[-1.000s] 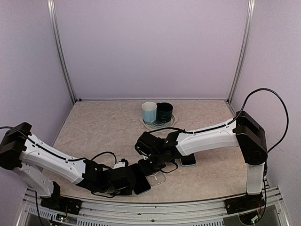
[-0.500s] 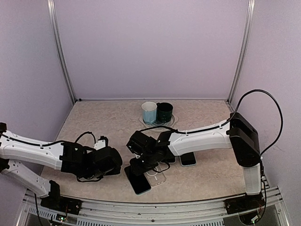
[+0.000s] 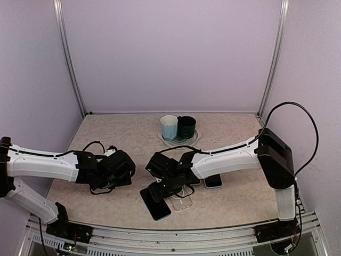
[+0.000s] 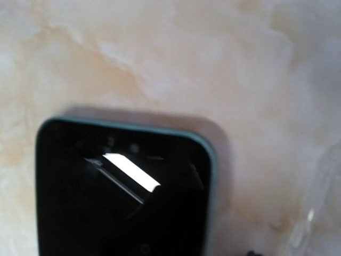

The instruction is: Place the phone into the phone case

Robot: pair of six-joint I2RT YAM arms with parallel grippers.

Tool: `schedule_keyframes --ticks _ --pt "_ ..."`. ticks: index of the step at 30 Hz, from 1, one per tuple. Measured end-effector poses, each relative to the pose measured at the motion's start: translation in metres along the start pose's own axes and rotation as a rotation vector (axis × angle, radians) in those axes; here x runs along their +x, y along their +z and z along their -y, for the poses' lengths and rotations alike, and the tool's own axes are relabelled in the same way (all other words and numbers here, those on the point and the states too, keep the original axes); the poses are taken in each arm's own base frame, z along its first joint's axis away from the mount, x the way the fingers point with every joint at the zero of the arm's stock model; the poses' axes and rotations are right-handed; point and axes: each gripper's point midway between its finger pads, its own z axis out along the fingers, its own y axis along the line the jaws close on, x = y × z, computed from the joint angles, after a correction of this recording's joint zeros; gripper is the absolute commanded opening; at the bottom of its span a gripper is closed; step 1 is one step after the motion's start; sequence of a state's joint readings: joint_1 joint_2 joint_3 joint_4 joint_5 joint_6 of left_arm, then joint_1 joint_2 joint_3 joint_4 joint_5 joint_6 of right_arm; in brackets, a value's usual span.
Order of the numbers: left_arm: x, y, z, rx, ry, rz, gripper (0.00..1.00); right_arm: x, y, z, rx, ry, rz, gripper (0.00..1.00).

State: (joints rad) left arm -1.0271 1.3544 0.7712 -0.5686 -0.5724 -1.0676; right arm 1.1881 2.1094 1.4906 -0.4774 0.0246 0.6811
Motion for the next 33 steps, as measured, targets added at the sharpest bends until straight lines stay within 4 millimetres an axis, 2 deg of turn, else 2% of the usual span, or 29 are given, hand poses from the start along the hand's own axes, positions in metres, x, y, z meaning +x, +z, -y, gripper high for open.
schedule_keyframes --ticks 4,6,9,11,16,20,24,33 --pt "0.005 0.006 0.000 -0.014 0.027 -0.014 0.66 -0.001 -0.003 -0.005 0.016 -0.014 0.004 0.93" --pt "0.007 0.008 0.000 -0.014 0.033 -0.020 0.67 -0.006 -0.004 -0.011 0.040 -0.035 0.011 0.99" --pt "0.007 0.010 -0.001 -0.013 0.025 -0.021 0.73 -0.004 0.000 -0.019 0.075 -0.047 0.008 0.99" --pt "0.004 0.012 -0.006 -0.018 0.007 -0.019 0.74 0.005 0.004 -0.019 0.114 -0.055 -0.015 0.99" --pt "-0.010 0.017 -0.026 -0.047 -0.065 -0.006 0.78 0.011 0.009 -0.024 0.180 -0.076 -0.024 0.99" --pt "-0.018 0.020 -0.036 -0.055 -0.101 -0.004 0.78 0.008 0.012 -0.029 0.212 -0.092 -0.031 0.97" --pt "-0.021 0.021 -0.036 -0.050 -0.097 -0.001 0.78 0.008 0.014 -0.032 0.215 -0.091 -0.033 0.87" --pt "-0.021 0.021 -0.036 -0.049 -0.083 -0.001 0.78 0.015 0.011 -0.027 0.211 -0.072 -0.039 0.88"
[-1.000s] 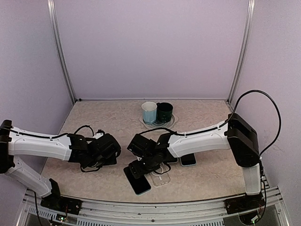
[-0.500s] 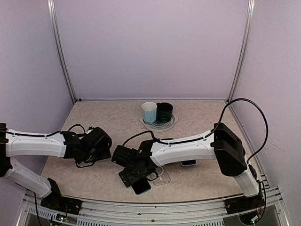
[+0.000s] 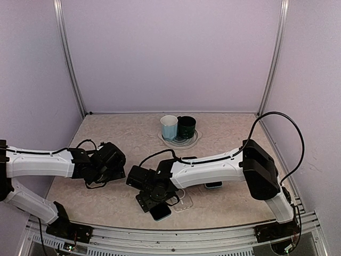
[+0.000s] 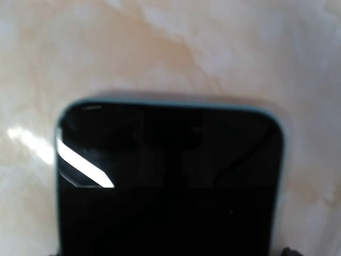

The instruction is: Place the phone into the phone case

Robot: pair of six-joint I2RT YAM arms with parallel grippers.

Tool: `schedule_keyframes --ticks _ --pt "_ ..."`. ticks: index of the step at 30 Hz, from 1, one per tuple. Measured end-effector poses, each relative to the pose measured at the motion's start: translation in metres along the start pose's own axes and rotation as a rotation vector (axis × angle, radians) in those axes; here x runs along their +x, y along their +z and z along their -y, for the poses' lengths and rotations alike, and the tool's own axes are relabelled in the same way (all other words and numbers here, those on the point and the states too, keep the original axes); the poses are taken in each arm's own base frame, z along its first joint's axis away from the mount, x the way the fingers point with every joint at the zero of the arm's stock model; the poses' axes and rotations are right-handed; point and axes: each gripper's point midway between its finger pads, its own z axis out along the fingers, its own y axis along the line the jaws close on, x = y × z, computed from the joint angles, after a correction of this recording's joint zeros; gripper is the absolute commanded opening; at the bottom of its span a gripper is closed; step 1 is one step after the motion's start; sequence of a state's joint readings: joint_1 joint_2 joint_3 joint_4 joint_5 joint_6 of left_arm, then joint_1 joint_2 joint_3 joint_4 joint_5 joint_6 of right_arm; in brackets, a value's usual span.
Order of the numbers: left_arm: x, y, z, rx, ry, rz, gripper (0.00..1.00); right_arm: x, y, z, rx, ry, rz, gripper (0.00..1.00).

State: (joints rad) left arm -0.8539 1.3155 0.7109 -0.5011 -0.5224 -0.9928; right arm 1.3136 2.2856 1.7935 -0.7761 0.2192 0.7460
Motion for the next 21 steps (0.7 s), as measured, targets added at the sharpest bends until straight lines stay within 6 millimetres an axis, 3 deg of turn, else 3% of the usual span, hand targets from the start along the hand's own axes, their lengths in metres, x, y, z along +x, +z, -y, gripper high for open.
schedule_keyframes --ticks 4,11,21 --pt "0.0000 0.0000 -0.0001 0.000 0.003 0.000 0.78 0.0051 -0.0018 0.0027 0.000 -0.001 -0.014 0.82" --pt "0.0000 0.0000 -0.0001 0.000 0.003 0.000 0.78 0.0055 -0.0030 0.0054 0.014 0.006 -0.016 0.61" --pt "0.0000 0.0000 0.0000 0.000 0.003 0.000 0.78 0.0049 -0.0047 0.0070 0.016 0.001 -0.006 0.58"
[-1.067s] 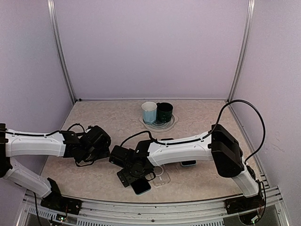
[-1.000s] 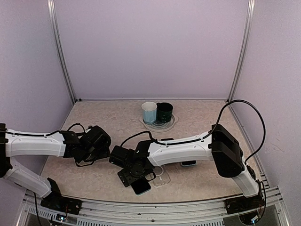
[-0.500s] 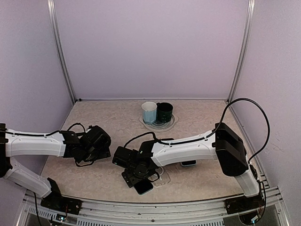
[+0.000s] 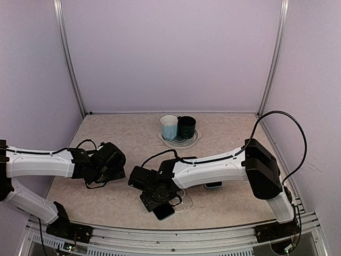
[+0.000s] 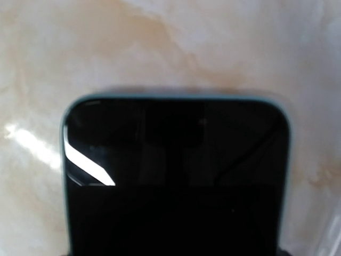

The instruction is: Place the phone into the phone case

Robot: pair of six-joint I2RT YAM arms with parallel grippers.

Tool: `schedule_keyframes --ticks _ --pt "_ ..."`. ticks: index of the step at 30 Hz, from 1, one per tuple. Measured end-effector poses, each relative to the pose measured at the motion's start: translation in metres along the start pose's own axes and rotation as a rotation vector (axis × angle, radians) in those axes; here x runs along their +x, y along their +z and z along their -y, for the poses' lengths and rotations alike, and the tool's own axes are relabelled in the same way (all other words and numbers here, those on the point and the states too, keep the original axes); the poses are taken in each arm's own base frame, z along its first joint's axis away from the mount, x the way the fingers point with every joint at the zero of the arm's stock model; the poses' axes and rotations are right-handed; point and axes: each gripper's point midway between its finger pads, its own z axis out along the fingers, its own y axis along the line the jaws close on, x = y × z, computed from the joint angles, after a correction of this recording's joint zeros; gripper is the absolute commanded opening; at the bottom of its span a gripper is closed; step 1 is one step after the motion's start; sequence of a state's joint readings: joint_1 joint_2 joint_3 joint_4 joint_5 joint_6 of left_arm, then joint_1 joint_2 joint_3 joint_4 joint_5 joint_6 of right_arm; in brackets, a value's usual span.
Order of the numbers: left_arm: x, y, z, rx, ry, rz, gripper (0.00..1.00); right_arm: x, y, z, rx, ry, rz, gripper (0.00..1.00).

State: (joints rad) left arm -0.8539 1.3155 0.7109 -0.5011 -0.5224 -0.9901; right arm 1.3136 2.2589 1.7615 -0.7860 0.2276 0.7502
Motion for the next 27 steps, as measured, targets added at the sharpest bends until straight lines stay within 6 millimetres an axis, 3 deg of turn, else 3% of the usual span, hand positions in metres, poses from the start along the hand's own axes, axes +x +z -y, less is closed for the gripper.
schedule_keyframes --ticks 6,16,23,27 --pt "0.000 0.000 0.000 -0.001 0.000 0.000 0.78 0.001 -0.006 0.004 -0.018 -0.013 0.032 0.57" --pt "0.001 0.000 0.002 0.007 0.008 -0.004 0.78 -0.032 -0.030 -0.005 -0.099 -0.008 0.160 0.56" --pt "-0.001 0.000 0.006 0.025 0.014 -0.001 0.78 -0.048 -0.048 0.036 -0.046 0.056 0.222 0.56" --pt "0.000 0.002 0.007 0.028 0.018 -0.003 0.78 -0.046 -0.053 0.067 0.015 0.092 0.238 0.56"
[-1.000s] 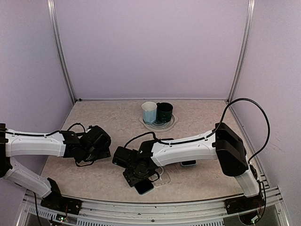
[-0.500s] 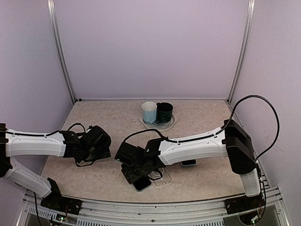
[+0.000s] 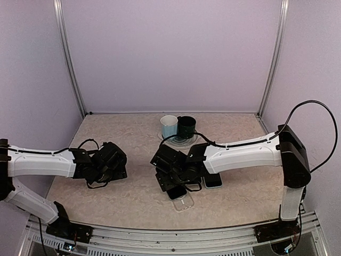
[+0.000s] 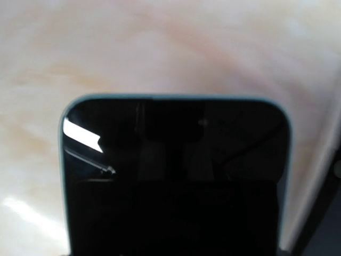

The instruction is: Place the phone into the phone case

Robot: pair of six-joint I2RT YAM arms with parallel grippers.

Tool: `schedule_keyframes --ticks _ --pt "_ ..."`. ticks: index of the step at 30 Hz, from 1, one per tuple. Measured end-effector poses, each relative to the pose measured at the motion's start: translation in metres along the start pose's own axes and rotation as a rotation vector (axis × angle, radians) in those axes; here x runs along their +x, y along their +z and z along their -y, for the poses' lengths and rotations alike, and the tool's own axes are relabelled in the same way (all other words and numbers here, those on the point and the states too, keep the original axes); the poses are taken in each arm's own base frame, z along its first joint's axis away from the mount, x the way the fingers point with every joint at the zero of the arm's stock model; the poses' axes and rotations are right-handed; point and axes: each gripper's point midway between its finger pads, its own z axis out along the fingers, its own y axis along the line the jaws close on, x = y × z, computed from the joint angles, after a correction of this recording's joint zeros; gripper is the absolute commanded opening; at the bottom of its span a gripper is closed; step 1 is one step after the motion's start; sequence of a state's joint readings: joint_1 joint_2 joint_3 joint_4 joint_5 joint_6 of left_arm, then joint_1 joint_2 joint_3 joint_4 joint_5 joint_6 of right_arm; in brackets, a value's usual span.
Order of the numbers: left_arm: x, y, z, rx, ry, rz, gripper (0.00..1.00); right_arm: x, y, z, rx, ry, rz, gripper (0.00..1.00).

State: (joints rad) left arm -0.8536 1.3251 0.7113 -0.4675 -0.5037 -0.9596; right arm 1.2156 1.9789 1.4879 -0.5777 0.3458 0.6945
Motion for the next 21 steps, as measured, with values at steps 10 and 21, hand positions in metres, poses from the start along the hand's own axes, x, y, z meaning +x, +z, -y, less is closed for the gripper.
schedule_keyframes --ticks 10,21 --pt "0.005 0.005 0.001 -0.005 0.012 -0.016 0.78 0.045 0.016 0.040 0.099 0.012 -0.049 0.55" --pt "0.007 0.008 0.000 -0.015 0.021 -0.023 0.78 0.045 0.017 0.032 0.059 0.038 -0.049 0.54"
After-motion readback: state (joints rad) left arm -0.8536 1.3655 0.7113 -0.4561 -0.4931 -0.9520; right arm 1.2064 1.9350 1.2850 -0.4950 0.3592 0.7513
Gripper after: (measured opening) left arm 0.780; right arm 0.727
